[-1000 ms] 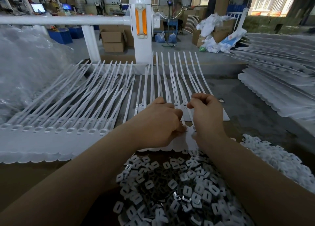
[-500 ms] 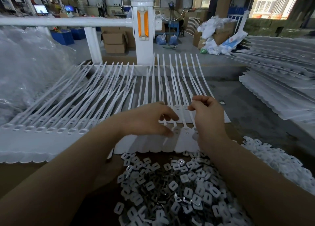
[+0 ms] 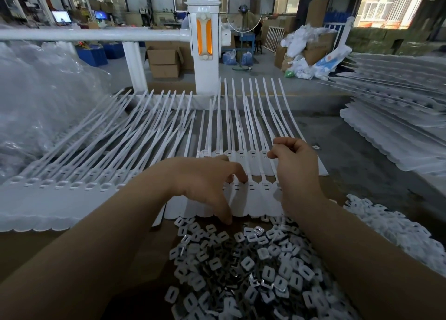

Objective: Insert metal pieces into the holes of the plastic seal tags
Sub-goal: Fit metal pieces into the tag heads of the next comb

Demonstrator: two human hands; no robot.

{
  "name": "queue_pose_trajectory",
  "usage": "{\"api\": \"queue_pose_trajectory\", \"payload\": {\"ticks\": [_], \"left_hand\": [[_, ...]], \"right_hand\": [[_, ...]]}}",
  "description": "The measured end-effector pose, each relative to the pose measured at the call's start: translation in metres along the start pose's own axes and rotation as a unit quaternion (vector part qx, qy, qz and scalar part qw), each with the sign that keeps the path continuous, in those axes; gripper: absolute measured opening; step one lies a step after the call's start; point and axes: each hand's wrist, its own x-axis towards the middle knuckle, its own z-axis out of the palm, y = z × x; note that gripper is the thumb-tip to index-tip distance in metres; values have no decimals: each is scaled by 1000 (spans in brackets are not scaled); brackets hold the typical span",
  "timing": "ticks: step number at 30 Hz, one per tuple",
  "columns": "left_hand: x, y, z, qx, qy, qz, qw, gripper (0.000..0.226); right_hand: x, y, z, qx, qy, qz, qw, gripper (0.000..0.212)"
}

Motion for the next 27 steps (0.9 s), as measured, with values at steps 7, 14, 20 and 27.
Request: {"api": "queue_pose_trajectory", "payload": {"ticks": [7,14,20,27], "left_hand": [[0,-4,-4,-6,-9,-23,1000,88],[-4,-24,-7,-141,5,26,990,30],[5,-42,5,-279,160,26,947,14],[14,-45,11,-306,170,17,936,10]], "right_hand": [[-5,0,1,-82,-73,-58,992,15],[-19,-14,-2,-232,-364,-164,887,16],[-29,-28,-7,-352,-608,-155,695,7],[-32,-31,-6,-403,-636,-152,640,21]]}}
